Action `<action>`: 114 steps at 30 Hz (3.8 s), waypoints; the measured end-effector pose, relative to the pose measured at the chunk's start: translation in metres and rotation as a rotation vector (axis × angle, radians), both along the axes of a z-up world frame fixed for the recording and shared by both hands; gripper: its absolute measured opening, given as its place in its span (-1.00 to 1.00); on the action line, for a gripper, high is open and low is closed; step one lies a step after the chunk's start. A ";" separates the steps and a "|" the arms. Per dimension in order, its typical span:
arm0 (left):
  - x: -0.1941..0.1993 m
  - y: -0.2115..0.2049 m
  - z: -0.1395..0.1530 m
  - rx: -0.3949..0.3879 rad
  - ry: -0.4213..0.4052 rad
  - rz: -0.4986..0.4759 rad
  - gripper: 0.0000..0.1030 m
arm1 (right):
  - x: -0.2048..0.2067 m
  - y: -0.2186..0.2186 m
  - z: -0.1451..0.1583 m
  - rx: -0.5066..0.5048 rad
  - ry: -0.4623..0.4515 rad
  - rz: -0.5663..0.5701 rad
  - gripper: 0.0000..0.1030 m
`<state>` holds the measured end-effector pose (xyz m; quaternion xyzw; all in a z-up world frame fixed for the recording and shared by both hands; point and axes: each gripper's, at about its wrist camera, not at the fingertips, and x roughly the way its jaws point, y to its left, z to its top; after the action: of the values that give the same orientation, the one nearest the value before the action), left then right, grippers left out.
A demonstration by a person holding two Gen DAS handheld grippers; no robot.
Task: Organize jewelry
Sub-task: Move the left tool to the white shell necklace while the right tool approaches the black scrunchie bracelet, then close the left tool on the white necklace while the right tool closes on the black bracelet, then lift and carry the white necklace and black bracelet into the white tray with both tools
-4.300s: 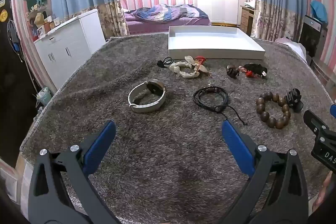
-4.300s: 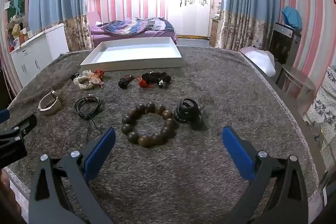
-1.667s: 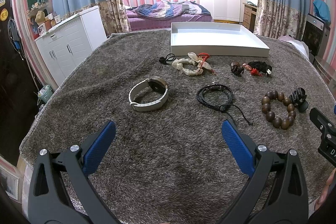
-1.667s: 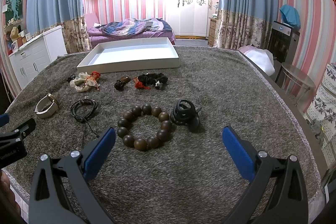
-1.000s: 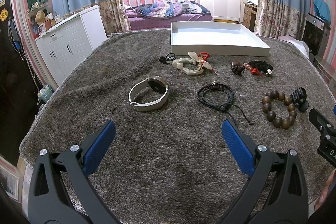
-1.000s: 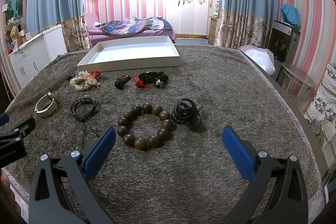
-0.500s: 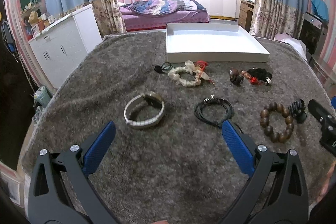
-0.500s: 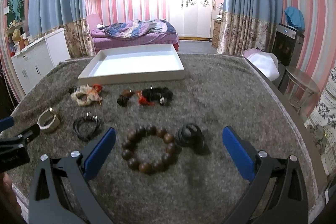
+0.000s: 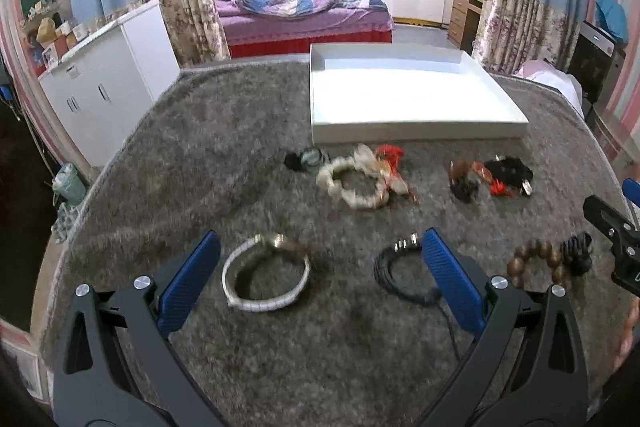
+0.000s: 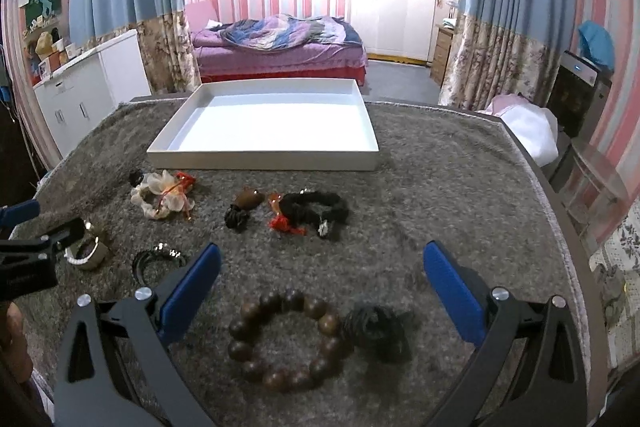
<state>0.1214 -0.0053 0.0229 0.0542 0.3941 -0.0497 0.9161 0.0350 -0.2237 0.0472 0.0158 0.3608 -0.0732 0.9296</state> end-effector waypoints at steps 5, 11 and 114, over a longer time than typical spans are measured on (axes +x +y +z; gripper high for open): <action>0.025 -0.005 0.006 -0.008 0.025 -0.032 0.94 | 0.023 -0.007 0.004 -0.035 0.027 -0.017 0.97; 0.070 -0.001 0.011 0.003 0.071 -0.036 0.94 | 0.054 -0.018 0.005 -0.015 0.095 -0.009 0.97; 0.208 -0.090 0.021 -0.047 0.203 -0.150 -0.87 | 0.220 -0.041 -0.005 0.157 0.180 0.106 -0.81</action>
<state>0.3292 -0.0952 0.0434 0.0570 0.4783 -0.1327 0.8662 0.2551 -0.2651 0.0424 0.0628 0.4478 0.0032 0.8919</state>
